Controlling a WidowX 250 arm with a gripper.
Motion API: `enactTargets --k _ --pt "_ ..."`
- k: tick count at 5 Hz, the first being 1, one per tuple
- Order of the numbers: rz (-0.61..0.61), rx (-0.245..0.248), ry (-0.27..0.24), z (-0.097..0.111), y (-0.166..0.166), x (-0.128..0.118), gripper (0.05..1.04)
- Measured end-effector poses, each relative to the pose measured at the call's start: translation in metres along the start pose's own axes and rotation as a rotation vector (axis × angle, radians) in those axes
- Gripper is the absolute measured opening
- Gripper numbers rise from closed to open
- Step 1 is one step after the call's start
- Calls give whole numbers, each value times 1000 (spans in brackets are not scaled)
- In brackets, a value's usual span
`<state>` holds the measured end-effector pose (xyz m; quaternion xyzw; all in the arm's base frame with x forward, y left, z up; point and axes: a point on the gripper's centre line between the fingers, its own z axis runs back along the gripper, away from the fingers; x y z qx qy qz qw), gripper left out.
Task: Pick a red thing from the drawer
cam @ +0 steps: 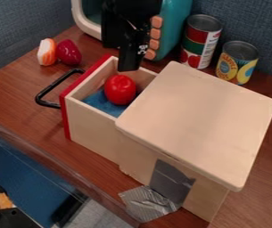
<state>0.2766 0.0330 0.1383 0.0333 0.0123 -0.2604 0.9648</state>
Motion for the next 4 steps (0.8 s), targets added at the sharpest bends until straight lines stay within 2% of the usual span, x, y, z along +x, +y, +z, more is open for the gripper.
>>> enactTargets --k 1,4 --pt "-2 -15 21 -8 -1 -1 1001" --pt "-98 79 45 -28 8 -9 1001"
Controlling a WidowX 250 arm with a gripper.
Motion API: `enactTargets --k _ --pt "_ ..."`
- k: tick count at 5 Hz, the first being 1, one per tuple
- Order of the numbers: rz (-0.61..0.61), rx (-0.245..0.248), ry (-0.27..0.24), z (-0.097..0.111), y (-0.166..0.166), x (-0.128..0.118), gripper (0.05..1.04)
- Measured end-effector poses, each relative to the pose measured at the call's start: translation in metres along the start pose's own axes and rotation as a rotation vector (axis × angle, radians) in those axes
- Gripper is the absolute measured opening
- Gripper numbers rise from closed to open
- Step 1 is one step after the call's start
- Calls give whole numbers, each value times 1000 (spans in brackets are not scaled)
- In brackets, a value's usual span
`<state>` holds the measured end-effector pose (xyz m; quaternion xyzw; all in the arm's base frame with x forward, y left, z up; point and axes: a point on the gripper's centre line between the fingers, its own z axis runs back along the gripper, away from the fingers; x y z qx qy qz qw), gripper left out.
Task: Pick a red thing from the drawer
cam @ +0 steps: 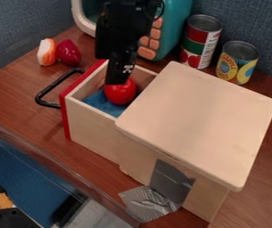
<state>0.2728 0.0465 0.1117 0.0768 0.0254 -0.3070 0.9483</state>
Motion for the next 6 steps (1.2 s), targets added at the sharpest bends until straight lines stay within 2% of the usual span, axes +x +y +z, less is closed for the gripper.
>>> enactTargets --k 1,2,3,6 --pt "-55 34 3 -17 -2 -5 1001" --pt "-60 41 -15 -21 -4 -5 1001" --pt "-73 35 -35 -21 -5 -3 1001" --pt "-64 59 -49 -23 1 3 1001"
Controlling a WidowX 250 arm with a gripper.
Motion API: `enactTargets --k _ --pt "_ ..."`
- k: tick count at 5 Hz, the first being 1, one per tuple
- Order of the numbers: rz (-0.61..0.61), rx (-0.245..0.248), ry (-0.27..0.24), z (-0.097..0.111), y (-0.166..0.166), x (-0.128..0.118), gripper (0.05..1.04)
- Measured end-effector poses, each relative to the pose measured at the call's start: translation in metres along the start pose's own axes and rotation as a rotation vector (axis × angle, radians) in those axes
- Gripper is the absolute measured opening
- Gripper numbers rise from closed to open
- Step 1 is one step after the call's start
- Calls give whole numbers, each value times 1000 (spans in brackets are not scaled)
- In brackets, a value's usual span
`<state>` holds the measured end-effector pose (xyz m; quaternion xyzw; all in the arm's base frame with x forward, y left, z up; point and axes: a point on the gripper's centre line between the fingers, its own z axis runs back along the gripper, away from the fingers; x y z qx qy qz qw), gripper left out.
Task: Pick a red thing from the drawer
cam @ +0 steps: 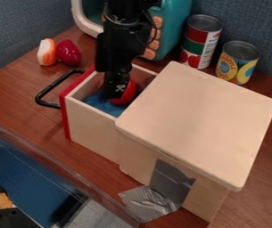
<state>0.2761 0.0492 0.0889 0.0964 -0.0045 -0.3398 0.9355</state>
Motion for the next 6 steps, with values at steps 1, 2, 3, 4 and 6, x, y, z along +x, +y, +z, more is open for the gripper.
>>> enactTargets --k 1,2,3,4,6 --pt "1 10 -4 -1 5 5 1001" --pt "20 12 -4 -4 8 8 1001" --pt "12 19 0 -6 7 11 1001" --pt "-16 39 6 -10 -2 15 1000" --pt "-42 3 54 -31 -19 12 972"
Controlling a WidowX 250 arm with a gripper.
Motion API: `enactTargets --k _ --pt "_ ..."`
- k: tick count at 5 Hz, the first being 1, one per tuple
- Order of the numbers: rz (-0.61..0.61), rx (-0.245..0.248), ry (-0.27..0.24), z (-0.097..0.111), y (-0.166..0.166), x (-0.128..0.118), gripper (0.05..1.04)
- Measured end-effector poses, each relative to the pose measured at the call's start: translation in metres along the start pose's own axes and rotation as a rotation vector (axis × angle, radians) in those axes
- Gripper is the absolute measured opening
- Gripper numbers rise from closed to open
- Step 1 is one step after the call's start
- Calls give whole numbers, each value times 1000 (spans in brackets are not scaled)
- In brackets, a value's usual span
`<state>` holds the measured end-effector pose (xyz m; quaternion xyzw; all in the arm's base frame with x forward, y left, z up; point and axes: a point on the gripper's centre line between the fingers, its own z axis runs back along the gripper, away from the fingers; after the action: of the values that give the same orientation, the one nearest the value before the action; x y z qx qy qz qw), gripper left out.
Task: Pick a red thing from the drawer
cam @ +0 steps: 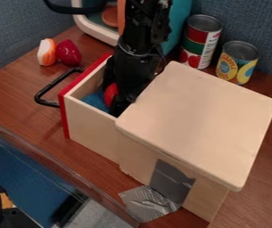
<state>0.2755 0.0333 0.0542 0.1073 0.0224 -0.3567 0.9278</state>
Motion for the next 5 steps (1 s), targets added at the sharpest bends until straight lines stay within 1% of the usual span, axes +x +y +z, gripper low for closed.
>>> enactTargets --k 1,2,3,4,5 --pt "20 -19 10 -7 7 -5 899" --pt "40 -50 -5 -5 10 -6 899" --pt "57 -60 -45 12 19 -9 899" --pt "117 -43 -176 54 46 -19 899" --pt "188 -56 -242 77 69 -28 899"
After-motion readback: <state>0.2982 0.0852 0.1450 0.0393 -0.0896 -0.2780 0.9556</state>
